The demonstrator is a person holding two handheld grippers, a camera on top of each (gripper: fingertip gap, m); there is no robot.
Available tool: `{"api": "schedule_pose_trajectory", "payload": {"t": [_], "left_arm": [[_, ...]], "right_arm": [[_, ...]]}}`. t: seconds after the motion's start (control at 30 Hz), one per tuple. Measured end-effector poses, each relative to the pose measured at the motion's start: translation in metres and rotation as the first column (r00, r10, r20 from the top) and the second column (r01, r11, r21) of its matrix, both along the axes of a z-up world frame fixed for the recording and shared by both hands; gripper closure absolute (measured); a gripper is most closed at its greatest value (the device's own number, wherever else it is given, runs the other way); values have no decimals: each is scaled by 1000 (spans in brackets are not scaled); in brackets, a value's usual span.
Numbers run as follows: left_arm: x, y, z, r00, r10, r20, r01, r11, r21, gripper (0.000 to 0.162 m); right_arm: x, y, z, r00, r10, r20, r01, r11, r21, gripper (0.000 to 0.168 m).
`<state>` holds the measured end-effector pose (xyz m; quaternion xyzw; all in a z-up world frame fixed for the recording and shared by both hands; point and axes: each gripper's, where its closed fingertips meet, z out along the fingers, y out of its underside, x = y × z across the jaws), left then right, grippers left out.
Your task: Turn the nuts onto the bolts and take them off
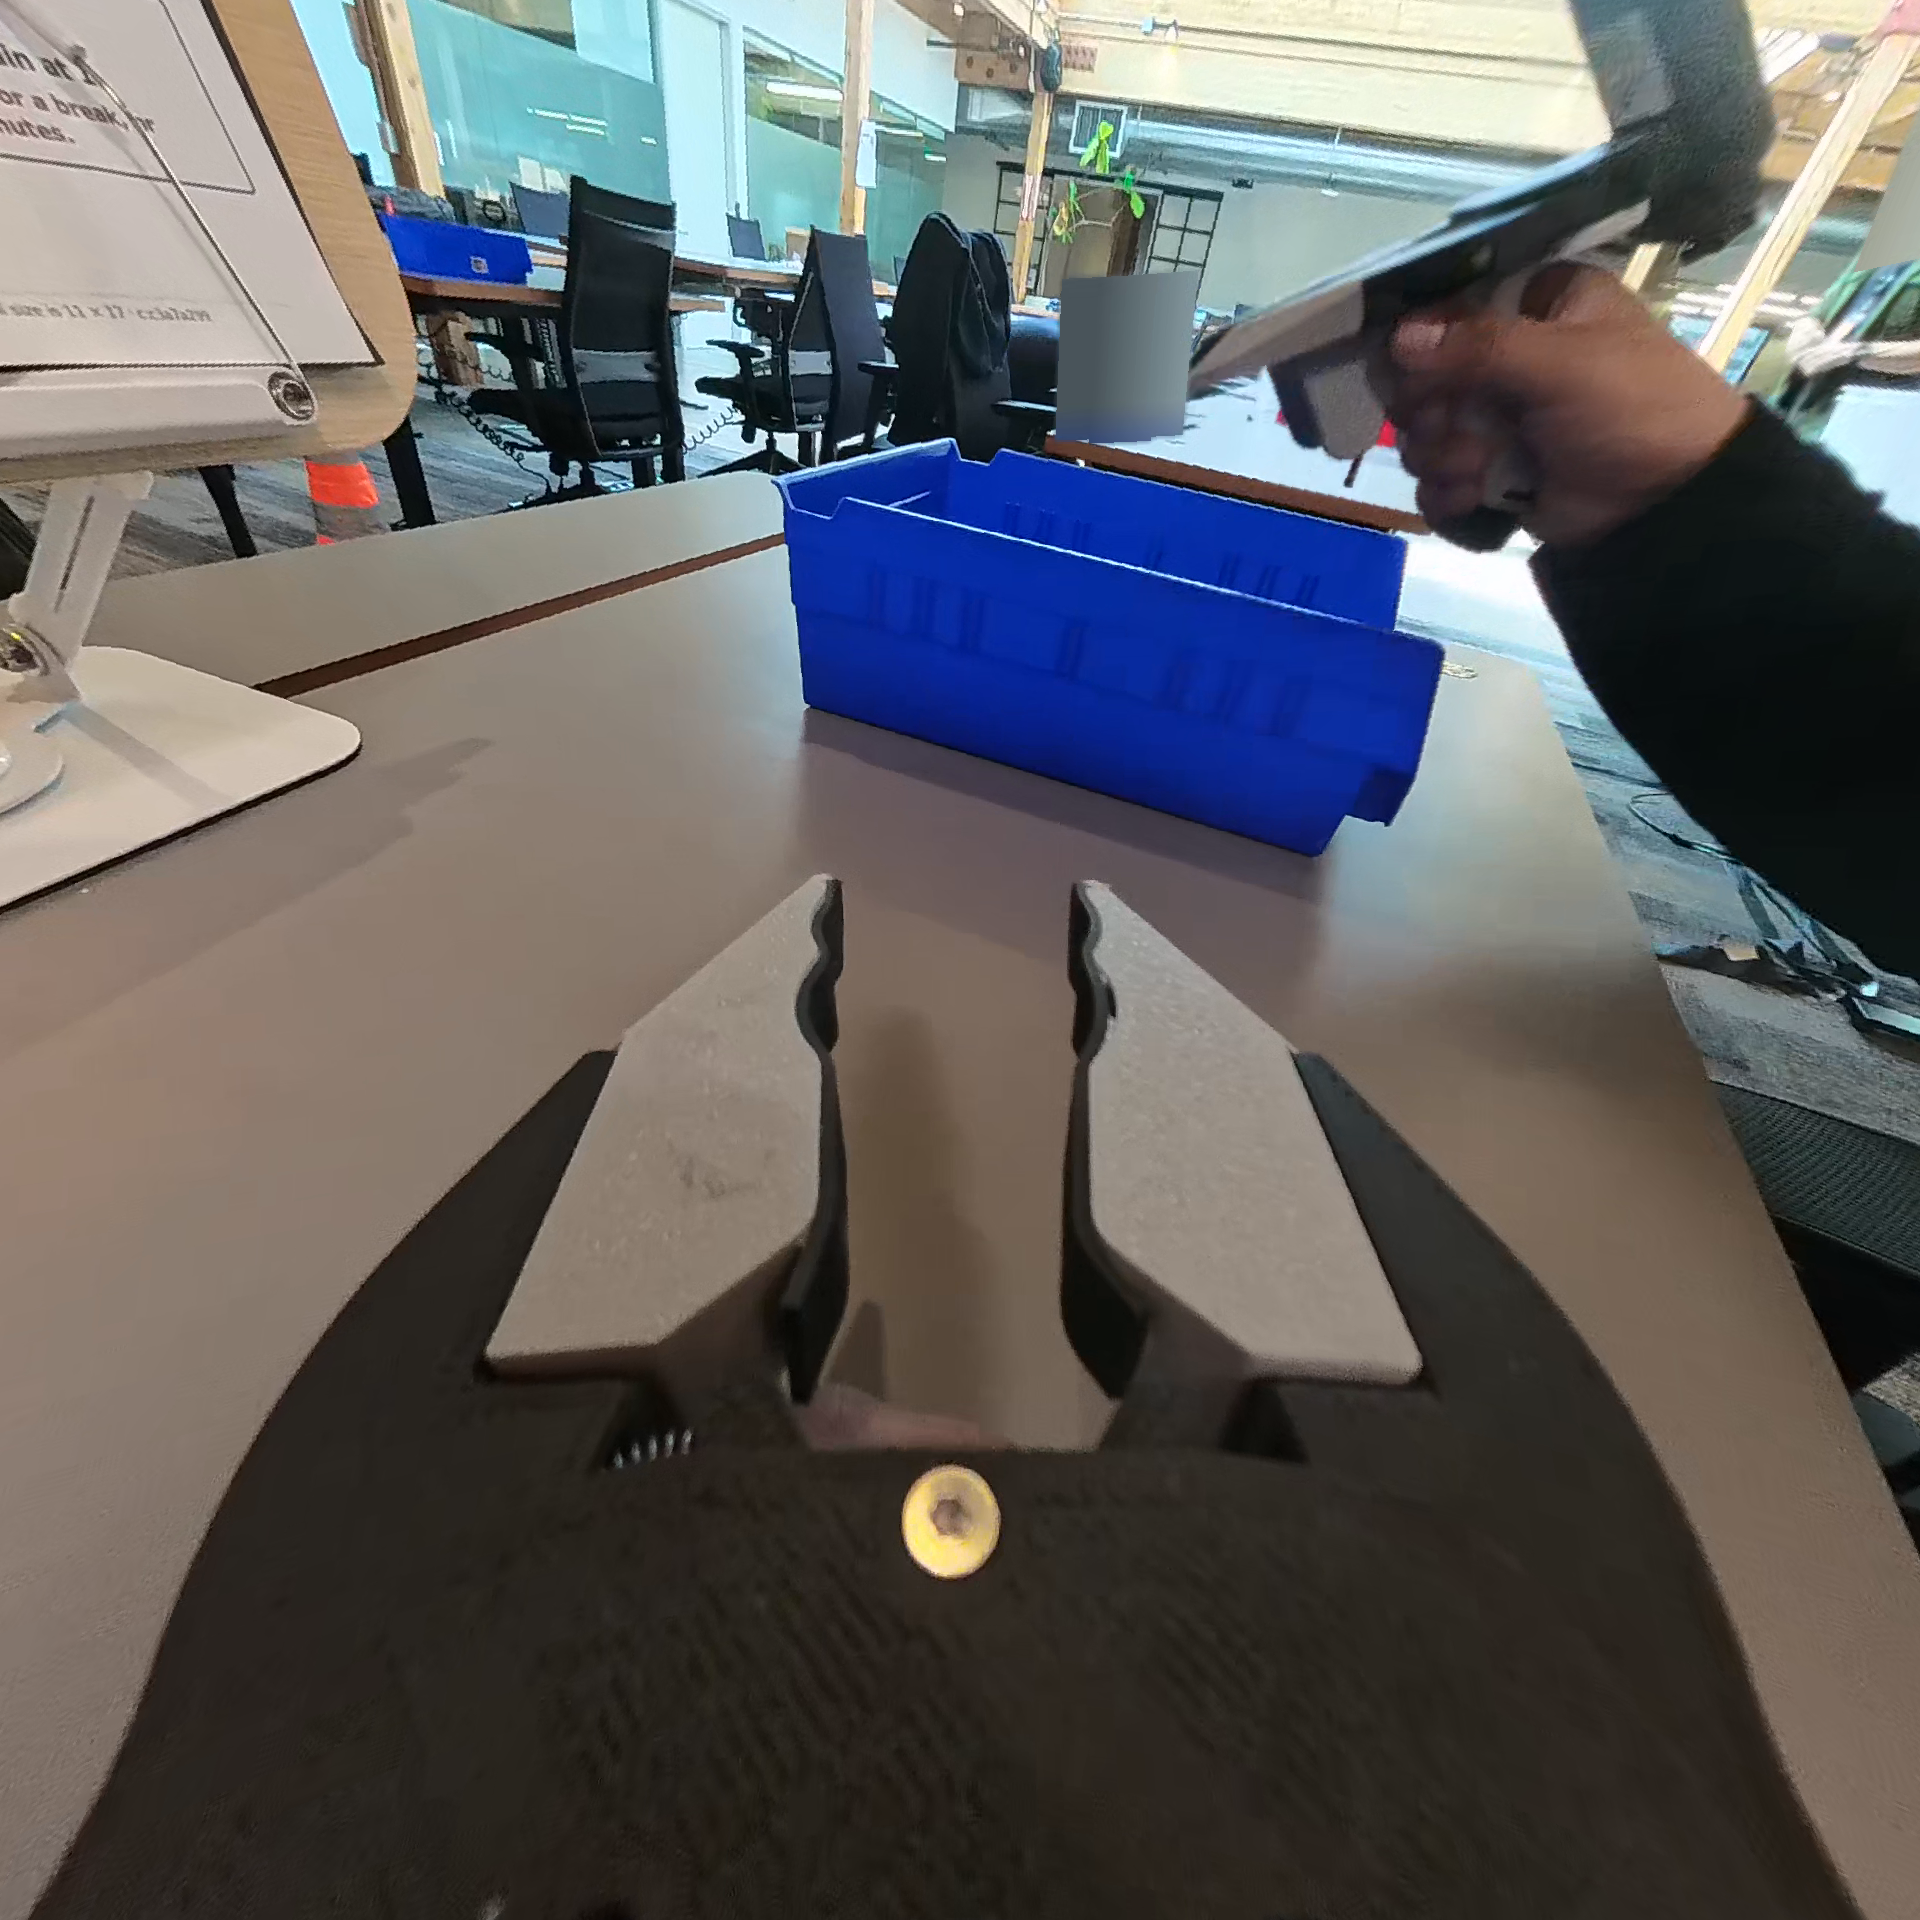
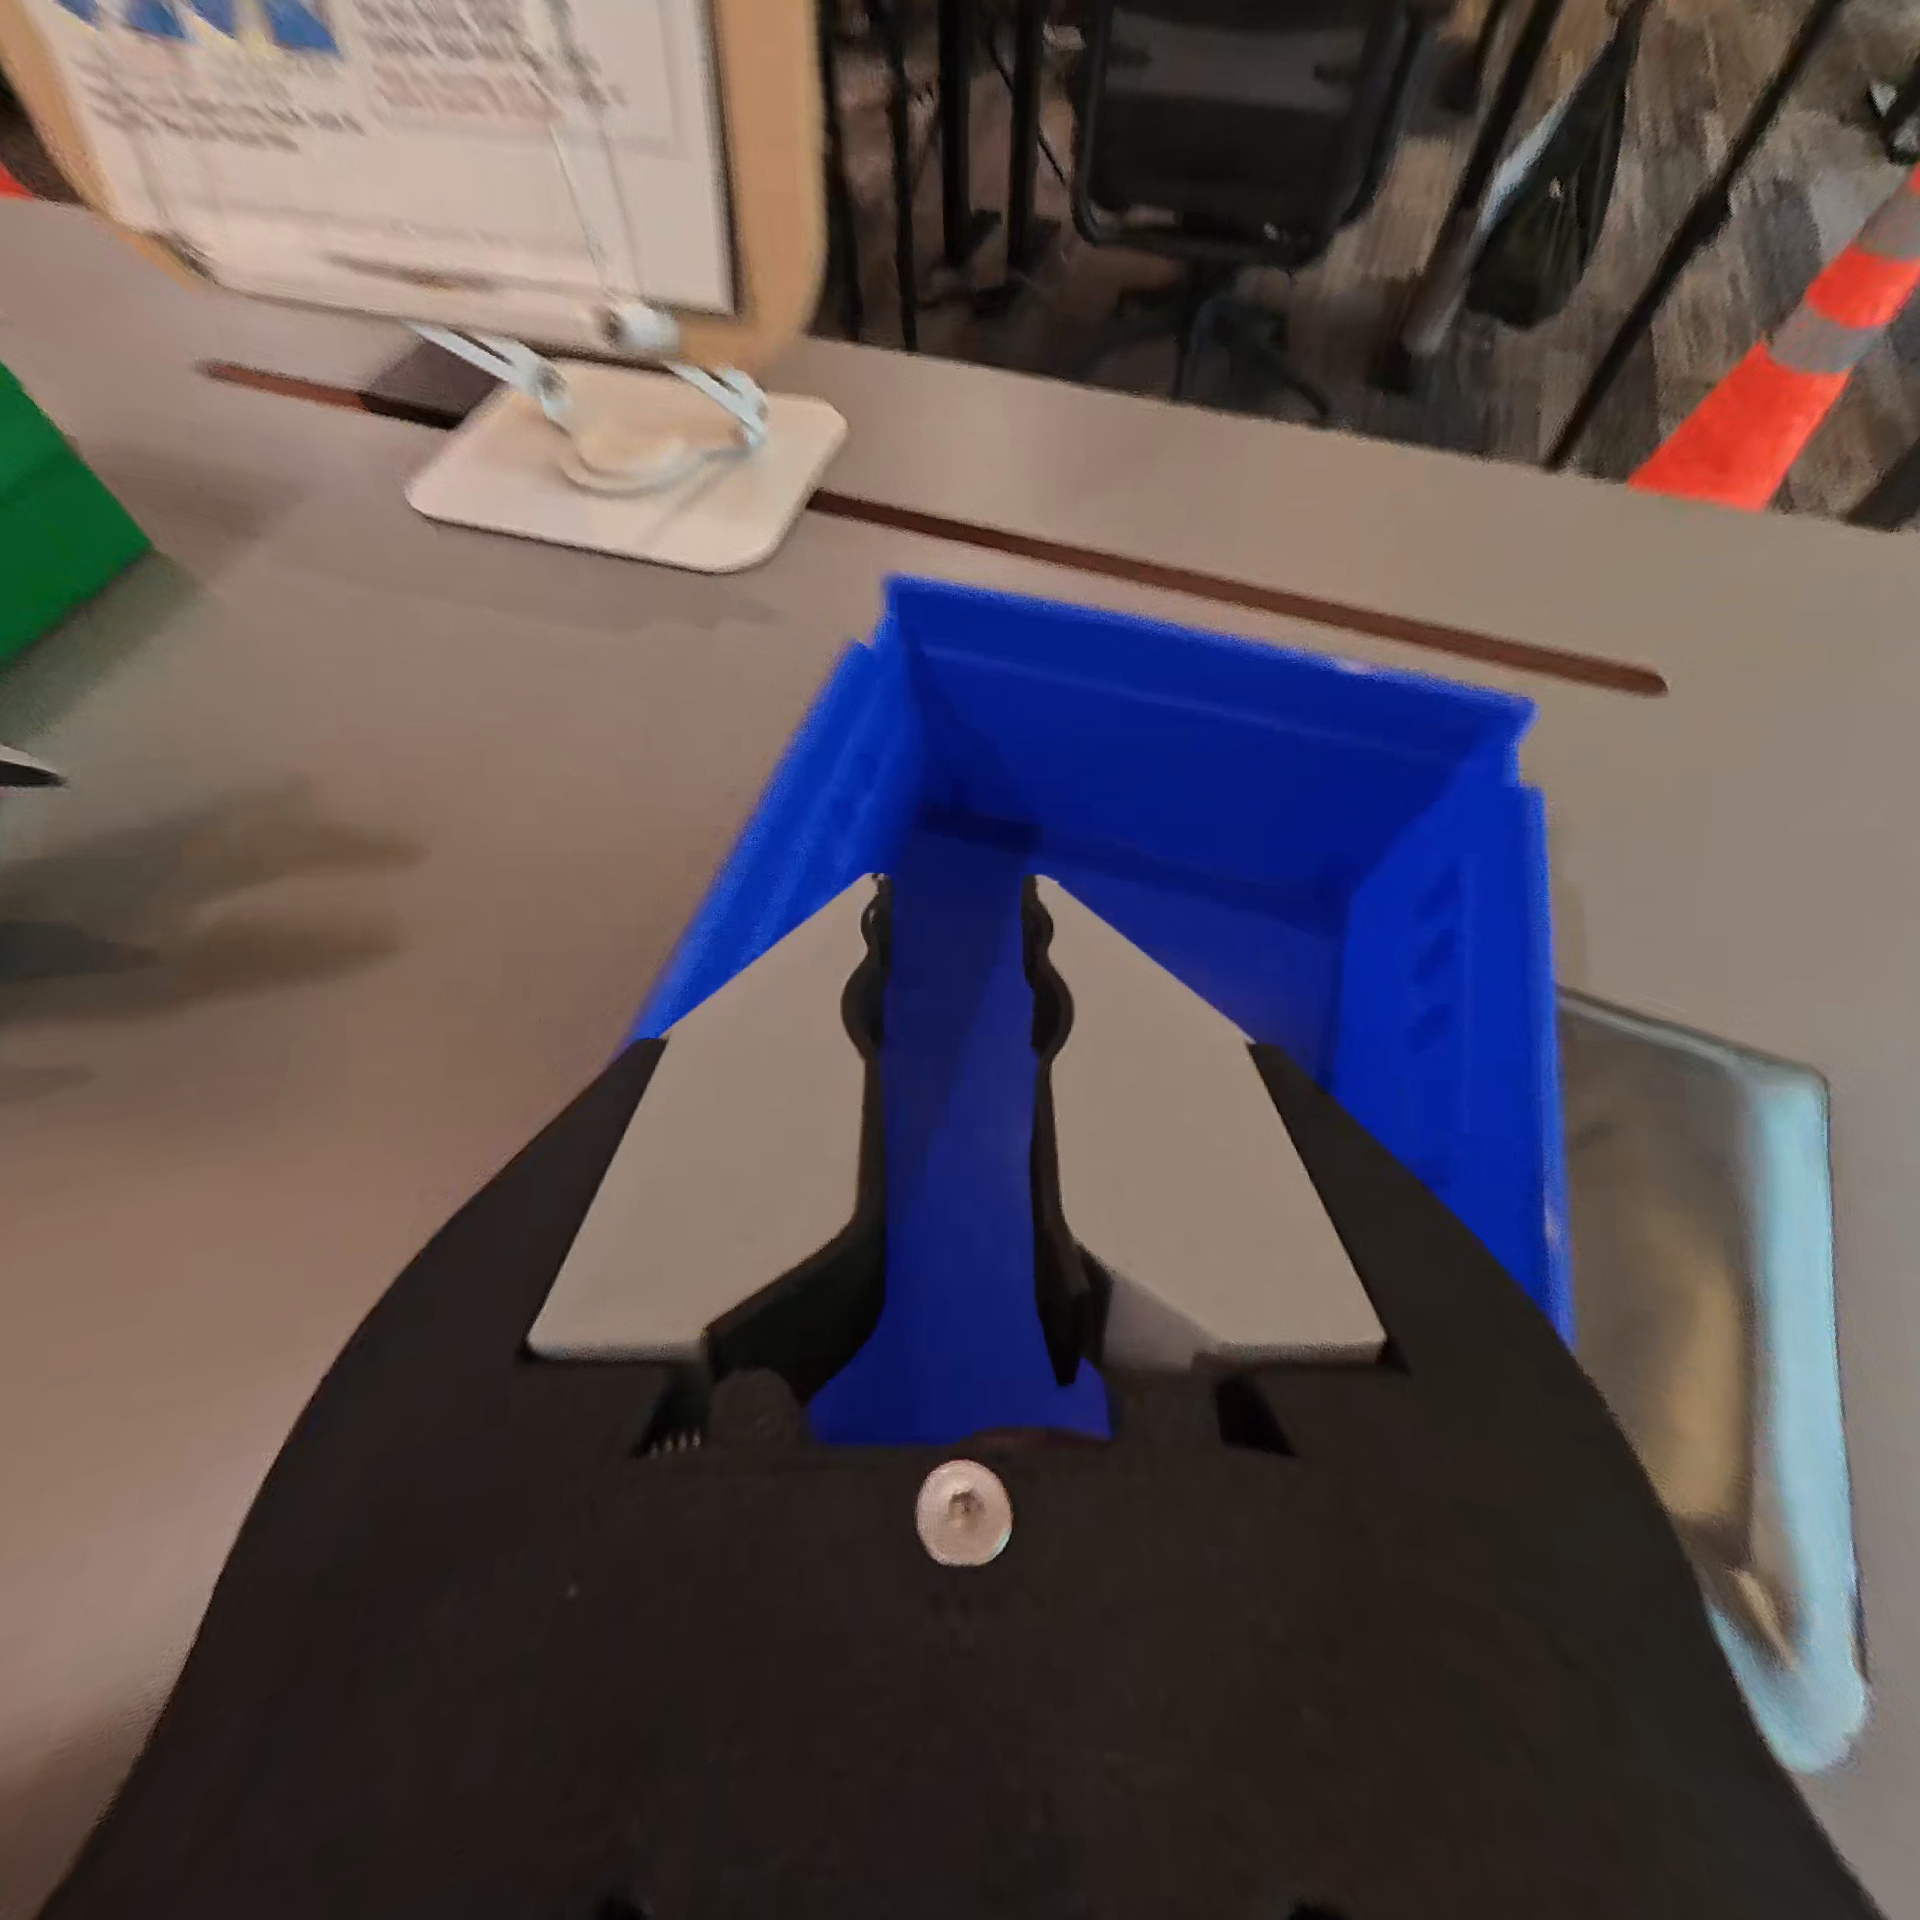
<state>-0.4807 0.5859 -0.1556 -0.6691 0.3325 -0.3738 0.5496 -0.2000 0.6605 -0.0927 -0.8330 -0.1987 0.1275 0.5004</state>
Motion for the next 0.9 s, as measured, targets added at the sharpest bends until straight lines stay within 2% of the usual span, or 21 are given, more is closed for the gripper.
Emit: {"api": "schedule_pose_trajectory", "payload": {"t": [0.13, 0.2, 0.3, 0.33, 0.43, 0.5, 0.6, 0.73, 0.83, 0.9], "left_arm": [[2, -1, -1, 1000, -7, -12, 7, 1000, 4, 120], [2, -2, -2, 1000, -10, -18, 10, 1000, 6, 120], [3, -2, -3, 999, -7, -32, 7, 1000, 9, 117], [4, -2, -3, 999, -7, -36, 7, 1000, 11, 116], [5, -2, -5, 999, -10, -50, 11, 1000, 9, 111], [6, -3, -8, 998, -16, -65, 16, 1000, 1, 108], [9, -4, -14, 995, -37, -96, 33, 999, -35, 107], [16, -6, -21, 990, -59, -126, 51, 996, -70, 103], [14, -11, -23, 985, -49, -168, 42, 998, -45, 102], [9, -14, -20, 978, -23, -209, 19, 1000, -22, 102]], "right_arm": [[-70, -15, 24, 982, 168, -84, -165, 985, 49, 139], [-119, -28, 31, 944, 297, -143, -290, 955, 67, 135], [-208, -67, 46, 764, 557, -325, -548, 826, 128, 129], [-228, -70, 42, 739, 589, -327, -579, 804, 138, 130], [-257, -37, 1, 837, 514, -188, -500, 858, 121, 119], [-263, -15, -24, 870, 464, -167, -447, 885, 129, 119], [-267, -4, -52, 860, 451, -238, -442, 892, 90, 117], [-264, 0, -76, 884, 437, -167, -433, 899, 63, 121], [-272, -5, -80, 869, 449, -206, -450, 892, 44, 120], [-274, -8, -81, 871, 457, -180, -456, 889, 51, 121]]}}
